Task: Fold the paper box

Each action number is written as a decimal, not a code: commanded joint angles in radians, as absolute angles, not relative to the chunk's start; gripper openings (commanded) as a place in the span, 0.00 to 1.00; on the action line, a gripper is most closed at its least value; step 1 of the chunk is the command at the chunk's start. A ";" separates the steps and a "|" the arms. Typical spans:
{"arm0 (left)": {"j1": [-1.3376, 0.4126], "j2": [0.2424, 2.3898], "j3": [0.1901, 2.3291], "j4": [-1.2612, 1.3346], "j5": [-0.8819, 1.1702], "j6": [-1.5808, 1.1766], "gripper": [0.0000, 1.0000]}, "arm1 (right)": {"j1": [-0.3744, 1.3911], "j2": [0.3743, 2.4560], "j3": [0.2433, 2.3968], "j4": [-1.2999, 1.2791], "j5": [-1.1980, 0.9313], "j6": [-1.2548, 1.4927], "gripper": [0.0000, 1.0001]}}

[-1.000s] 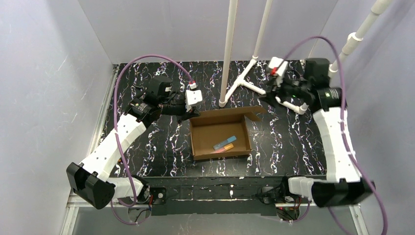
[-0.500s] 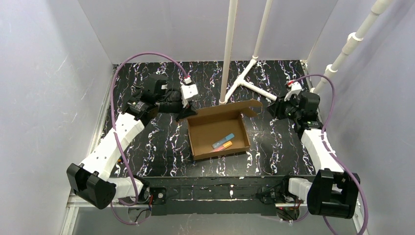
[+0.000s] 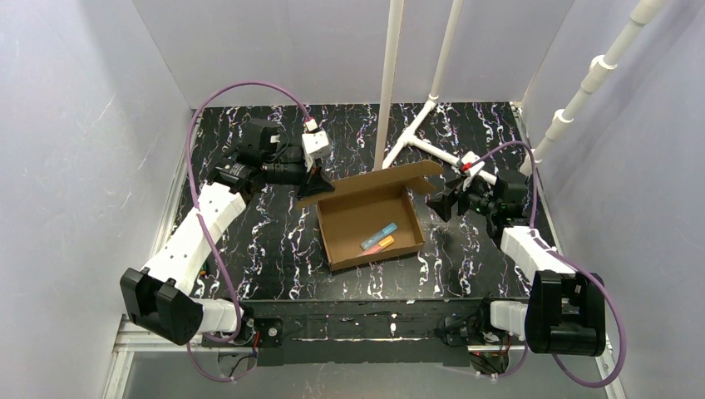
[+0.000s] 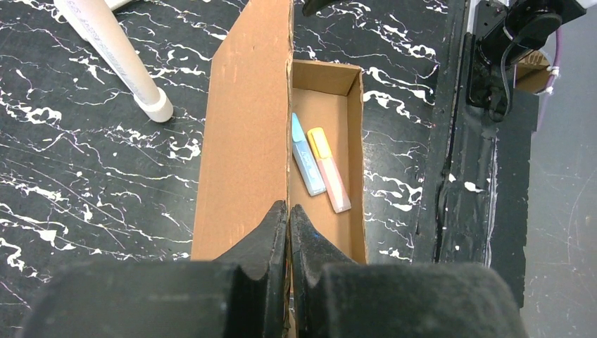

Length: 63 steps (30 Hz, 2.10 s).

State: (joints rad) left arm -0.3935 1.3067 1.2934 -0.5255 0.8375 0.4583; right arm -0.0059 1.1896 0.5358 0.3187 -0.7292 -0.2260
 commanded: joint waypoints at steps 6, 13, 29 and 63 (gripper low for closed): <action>-0.382 1.319 1.346 -0.558 0.876 0.450 0.00 | 0.047 1.270 0.563 0.457 -0.861 -0.528 0.92; -0.383 1.314 1.350 -0.566 0.868 0.446 0.00 | 0.159 1.379 0.560 0.710 -0.733 -0.419 0.87; -0.382 1.320 1.359 -0.555 0.859 0.419 0.00 | 0.162 1.360 0.507 0.785 -0.644 -0.306 0.38; -0.376 1.336 1.371 -0.565 0.781 0.425 0.00 | 0.231 1.290 0.551 0.521 -0.606 -0.235 0.57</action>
